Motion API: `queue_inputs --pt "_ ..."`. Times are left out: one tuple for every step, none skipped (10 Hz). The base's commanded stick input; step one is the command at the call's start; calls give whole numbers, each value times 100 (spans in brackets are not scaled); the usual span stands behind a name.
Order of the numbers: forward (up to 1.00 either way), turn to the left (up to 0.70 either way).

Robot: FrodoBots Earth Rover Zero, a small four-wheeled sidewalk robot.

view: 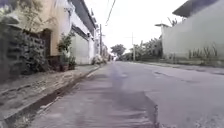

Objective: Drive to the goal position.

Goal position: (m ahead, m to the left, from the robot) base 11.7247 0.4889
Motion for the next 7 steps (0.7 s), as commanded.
queue_inputs --pt "100 0" --pt "100 0" --pt "100 0" --pt "100 0" --pt "100 0" --pt "100 0" --pt "100 0"
